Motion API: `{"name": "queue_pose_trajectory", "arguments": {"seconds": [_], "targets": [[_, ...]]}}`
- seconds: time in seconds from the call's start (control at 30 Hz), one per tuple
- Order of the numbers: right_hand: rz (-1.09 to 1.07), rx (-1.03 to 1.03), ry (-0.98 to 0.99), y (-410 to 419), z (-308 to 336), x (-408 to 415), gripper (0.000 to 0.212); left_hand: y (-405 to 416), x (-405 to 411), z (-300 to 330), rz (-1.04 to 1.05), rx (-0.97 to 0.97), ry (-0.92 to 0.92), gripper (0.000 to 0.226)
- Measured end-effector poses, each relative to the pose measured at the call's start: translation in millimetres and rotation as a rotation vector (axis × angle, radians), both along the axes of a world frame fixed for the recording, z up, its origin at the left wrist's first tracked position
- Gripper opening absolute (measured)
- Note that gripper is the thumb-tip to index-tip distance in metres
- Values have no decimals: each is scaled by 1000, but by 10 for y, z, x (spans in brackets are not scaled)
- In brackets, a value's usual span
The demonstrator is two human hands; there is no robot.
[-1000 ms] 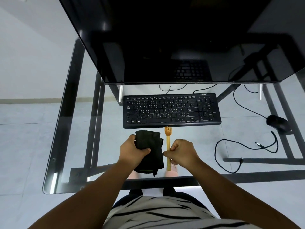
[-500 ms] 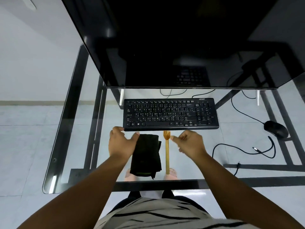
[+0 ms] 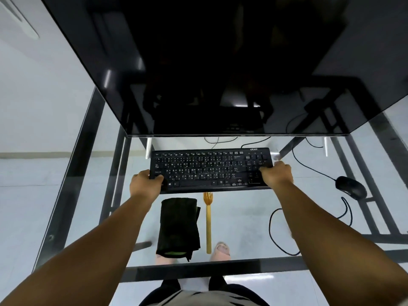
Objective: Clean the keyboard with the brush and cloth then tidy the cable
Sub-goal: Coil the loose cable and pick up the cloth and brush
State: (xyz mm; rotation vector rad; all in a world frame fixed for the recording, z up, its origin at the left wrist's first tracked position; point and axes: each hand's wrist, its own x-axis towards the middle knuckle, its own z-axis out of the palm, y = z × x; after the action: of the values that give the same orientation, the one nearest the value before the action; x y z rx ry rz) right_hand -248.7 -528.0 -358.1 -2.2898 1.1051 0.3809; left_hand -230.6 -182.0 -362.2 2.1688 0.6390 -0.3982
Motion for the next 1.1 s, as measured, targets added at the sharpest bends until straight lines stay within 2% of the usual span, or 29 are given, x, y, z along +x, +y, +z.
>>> {"name": "queue_pose_trajectory", "arguments": {"seconds": [0.07, 0.27, 0.7, 0.97, 1.1], "targets": [[37, 24, 3, -73, -29, 43, 39, -33, 9, 3, 12, -9, -9, 10], [28, 108, -95, -203, -88, 73, 40, -77, 45, -29, 72, -19, -13, 6], [-33, 198, -176, -382, -17, 425, 43, -182, 442, 11, 2, -64, -16, 14], [-62, 245, -221, -346, -60, 529, 44, -187, 599, 18, -45, 24, -25, 17], [-54, 256, -238, -336, -60, 514, 36, -189, 584, -17, -49, 20, -23, 20]]}}
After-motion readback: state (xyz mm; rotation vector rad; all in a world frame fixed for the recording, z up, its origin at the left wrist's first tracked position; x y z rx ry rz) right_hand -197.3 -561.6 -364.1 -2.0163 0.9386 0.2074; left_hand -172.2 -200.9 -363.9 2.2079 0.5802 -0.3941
